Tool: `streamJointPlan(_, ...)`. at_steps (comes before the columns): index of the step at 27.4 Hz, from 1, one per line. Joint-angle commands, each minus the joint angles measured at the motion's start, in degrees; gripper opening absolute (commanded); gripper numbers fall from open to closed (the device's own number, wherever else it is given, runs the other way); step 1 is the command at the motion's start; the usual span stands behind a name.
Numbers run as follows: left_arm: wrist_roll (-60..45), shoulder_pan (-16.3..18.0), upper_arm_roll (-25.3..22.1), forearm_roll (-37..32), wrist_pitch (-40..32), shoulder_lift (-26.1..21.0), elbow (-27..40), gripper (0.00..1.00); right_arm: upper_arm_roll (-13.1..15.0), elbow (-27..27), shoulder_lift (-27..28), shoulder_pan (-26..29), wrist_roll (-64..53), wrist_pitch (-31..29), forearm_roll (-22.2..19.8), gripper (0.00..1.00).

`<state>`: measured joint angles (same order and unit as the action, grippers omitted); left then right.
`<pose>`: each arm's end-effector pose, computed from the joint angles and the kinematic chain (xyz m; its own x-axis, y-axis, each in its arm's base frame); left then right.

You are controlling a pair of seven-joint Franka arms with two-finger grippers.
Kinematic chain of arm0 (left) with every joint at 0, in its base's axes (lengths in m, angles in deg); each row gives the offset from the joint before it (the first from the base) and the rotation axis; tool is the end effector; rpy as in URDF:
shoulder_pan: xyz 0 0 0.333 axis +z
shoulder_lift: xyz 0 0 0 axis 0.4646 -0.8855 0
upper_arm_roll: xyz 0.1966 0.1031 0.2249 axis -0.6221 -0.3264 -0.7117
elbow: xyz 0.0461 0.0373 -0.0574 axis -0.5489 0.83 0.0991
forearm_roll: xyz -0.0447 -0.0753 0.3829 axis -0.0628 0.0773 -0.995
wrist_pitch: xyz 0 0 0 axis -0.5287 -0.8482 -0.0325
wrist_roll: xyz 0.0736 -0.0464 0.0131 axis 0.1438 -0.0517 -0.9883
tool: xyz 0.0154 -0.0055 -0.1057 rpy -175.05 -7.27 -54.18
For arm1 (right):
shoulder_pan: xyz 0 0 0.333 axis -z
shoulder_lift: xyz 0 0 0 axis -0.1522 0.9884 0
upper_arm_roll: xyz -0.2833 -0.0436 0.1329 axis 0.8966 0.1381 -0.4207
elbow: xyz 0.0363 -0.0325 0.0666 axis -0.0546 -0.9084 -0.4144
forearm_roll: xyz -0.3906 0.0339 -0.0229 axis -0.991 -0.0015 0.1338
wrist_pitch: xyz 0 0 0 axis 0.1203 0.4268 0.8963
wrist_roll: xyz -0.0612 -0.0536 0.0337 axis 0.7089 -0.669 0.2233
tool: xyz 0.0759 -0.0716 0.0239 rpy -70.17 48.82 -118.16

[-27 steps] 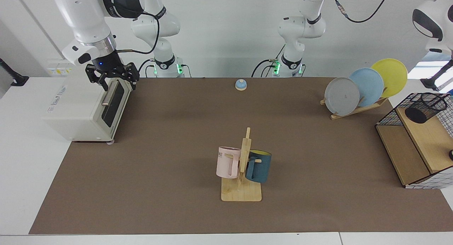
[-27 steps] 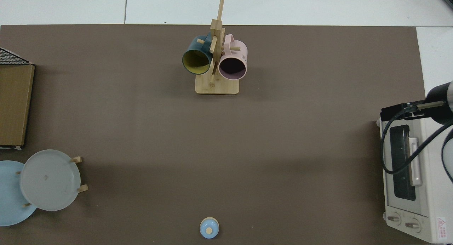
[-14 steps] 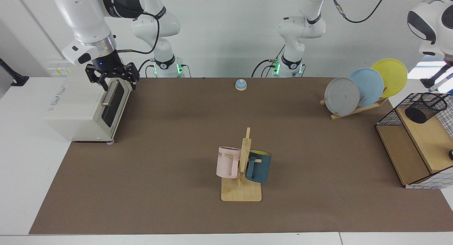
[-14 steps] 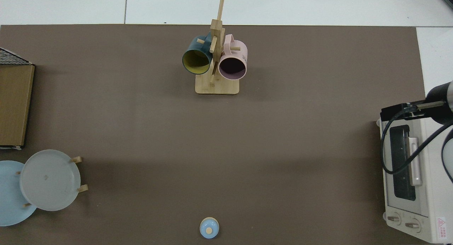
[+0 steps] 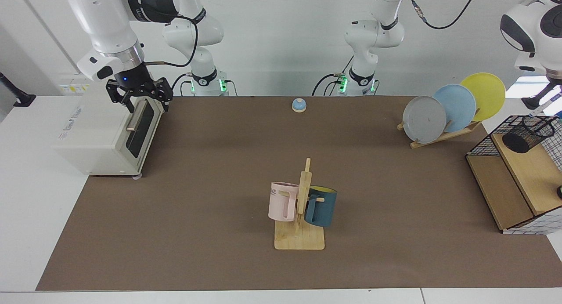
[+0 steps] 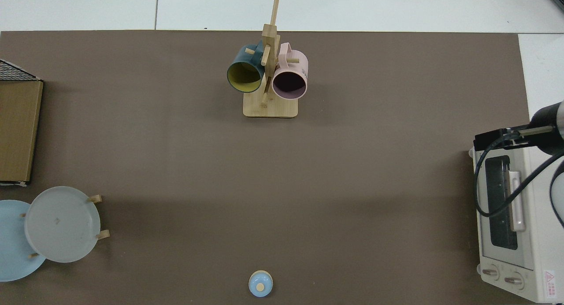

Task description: Put markers into pen holder

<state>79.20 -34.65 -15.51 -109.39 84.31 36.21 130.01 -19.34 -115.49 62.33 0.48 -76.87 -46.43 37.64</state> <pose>0.5722 0.2187 0.6204 -0.0444 -0.6856 -0.7266 -0.9924 -0.0534 0.1111 0.5448 -0.0018 0.6044 0.9978 0.0661 0.0083 0.0657 -0.9972 0.0355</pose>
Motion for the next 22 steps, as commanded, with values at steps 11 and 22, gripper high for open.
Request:
streamJointPlan(11, -1.2, 0.7, -0.7, 0.8, 6.2, -0.5, 2.0, 0.00, -0.5, 0.1, -0.5, 1.1, -1.1, 0.4, 1.1, 1.00)
streamJointPlan(22, -2.6, 1.4, -0.7, 1.5, 8.5, -1.9, 3.9, 0.00, -0.5, 0.1, -0.5, 1.1, -1.1, 0.4, 1.1, 1.00)
